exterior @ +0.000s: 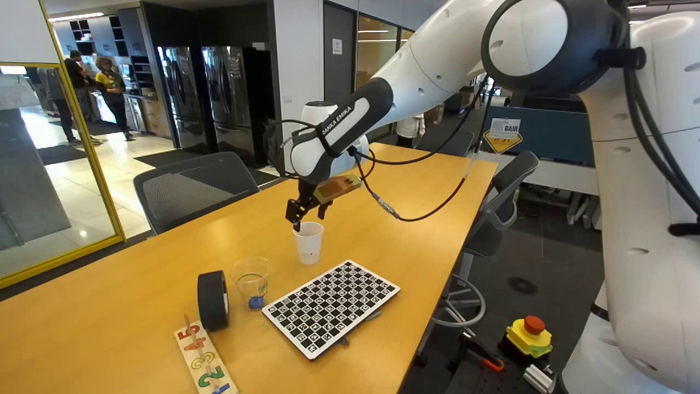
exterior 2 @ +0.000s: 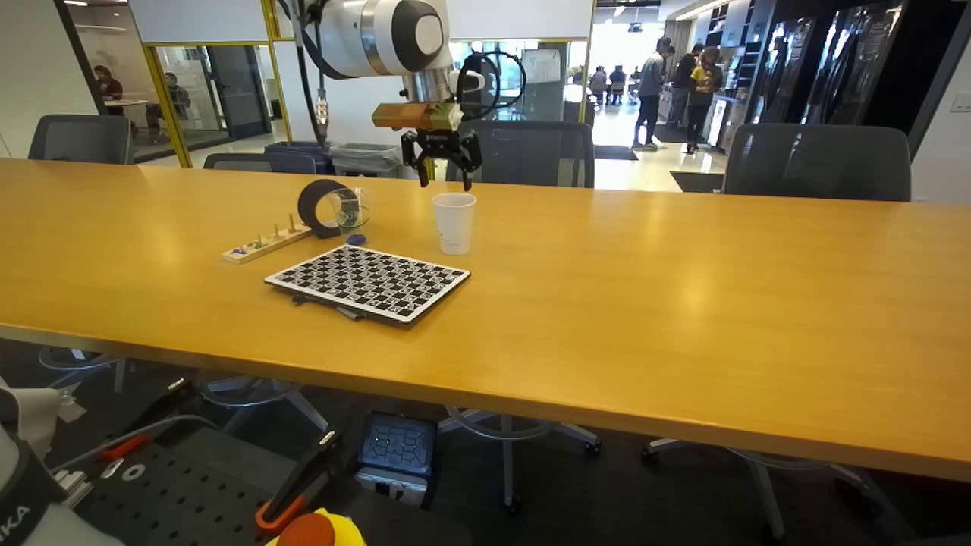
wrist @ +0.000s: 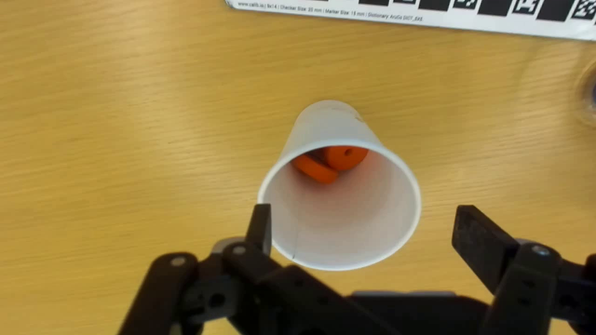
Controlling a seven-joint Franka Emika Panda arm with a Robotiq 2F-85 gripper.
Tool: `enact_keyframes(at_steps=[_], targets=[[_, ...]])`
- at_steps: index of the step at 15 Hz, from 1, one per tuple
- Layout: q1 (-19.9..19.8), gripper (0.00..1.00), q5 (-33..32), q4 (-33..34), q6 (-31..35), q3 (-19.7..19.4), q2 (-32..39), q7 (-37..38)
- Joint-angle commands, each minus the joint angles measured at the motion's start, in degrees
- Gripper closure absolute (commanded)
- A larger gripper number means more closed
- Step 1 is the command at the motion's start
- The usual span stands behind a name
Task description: Pick up the blue and orange objects and put them in the cups
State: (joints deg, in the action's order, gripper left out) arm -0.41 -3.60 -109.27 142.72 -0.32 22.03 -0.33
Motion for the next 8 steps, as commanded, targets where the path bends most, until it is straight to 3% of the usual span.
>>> enact_keyframes(at_steps=[1, 3, 8], targets=[[1.32, 0.0, -1.16, -9.32, -3.04, 0.78, -11.3, -2.02], [1.96, 0.0, -1.32, -13.09, -6.98, 1.51, -17.11, -3.33], [3.48, 0.0, -3.76, -19.58, -24.89, 3.46, -31.95, -5.74]])
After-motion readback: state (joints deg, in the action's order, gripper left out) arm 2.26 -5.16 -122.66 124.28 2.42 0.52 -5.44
